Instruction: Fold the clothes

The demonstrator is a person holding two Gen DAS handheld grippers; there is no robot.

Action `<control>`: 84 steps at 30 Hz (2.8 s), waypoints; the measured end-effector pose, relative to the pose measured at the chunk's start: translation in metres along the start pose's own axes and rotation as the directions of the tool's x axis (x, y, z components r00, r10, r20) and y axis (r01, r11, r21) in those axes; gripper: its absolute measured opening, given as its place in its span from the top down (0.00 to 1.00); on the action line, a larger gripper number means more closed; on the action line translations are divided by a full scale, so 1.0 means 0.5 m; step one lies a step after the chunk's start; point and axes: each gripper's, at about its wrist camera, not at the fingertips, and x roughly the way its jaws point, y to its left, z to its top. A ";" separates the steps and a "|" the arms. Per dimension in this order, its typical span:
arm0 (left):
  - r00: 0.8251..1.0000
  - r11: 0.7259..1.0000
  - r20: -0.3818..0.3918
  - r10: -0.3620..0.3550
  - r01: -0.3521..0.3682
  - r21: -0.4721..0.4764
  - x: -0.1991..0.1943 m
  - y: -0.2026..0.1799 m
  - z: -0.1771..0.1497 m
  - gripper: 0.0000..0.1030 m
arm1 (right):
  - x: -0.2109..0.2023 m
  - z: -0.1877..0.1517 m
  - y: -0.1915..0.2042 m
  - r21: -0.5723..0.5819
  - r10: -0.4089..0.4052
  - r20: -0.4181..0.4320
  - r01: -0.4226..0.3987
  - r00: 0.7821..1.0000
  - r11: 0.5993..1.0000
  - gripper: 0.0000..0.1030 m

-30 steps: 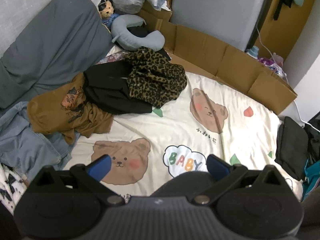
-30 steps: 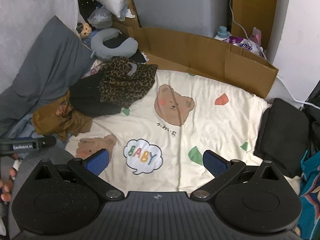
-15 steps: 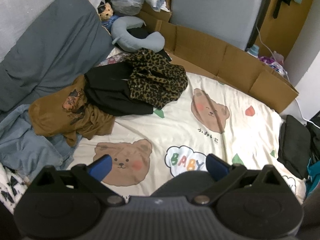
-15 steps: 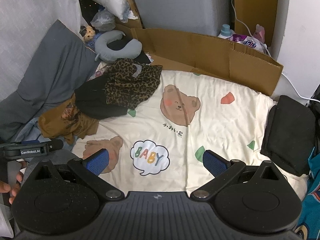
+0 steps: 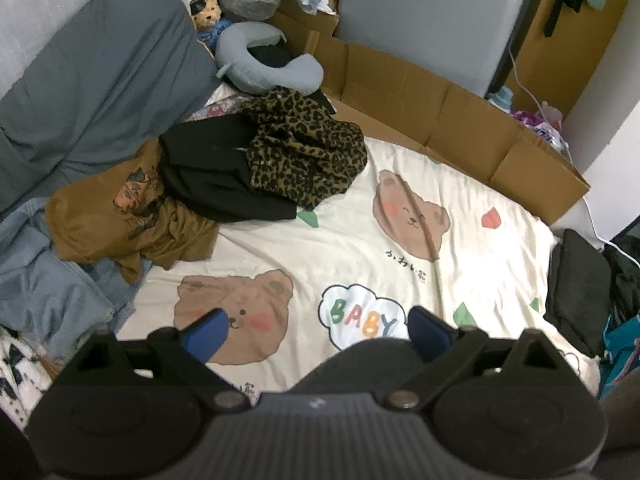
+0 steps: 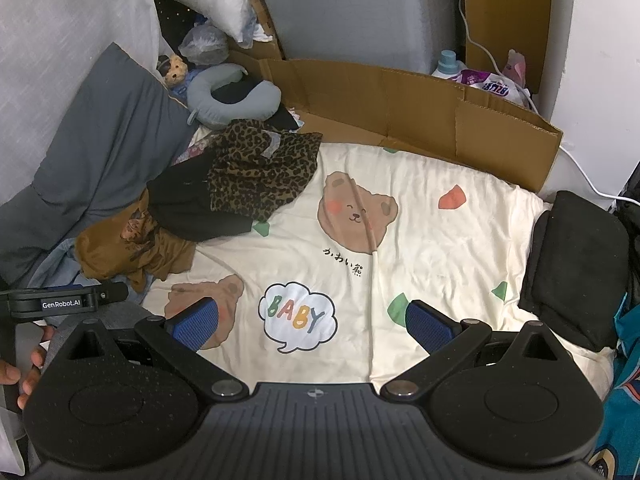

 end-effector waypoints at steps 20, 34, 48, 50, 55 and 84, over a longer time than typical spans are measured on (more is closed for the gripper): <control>0.999 1.000 0.018 0.027 -0.027 0.008 -0.003 -0.002 -0.004 0.05 | -0.008 -0.001 -0.006 0.000 0.001 0.014 -0.001 1.000 1.000 0.00; 1.000 1.000 0.014 0.028 -0.028 -0.001 -0.005 -0.006 -0.002 0.03 | -0.006 0.002 -0.005 0.000 0.020 0.007 -0.020 1.000 1.000 0.00; 0.999 1.000 0.040 -0.003 0.003 -0.021 -0.026 -0.009 0.000 0.03 | -0.033 0.001 -0.016 0.049 0.035 -0.001 -0.034 0.999 0.998 0.00; 0.999 1.000 0.050 -0.007 0.008 -0.015 -0.034 -0.015 0.001 0.03 | -0.046 0.005 -0.025 0.063 0.030 0.004 -0.030 1.000 0.998 0.00; 0.998 0.999 0.046 -0.034 0.034 -0.006 -0.045 -0.020 0.005 0.03 | -0.069 0.005 -0.030 0.057 -0.002 0.019 0.001 1.000 0.998 0.00; 0.994 0.997 0.103 0.026 -0.019 -0.072 -0.103 0.140 0.065 0.01 | -0.060 0.044 0.032 -0.004 0.031 0.057 -0.031 0.998 1.000 0.00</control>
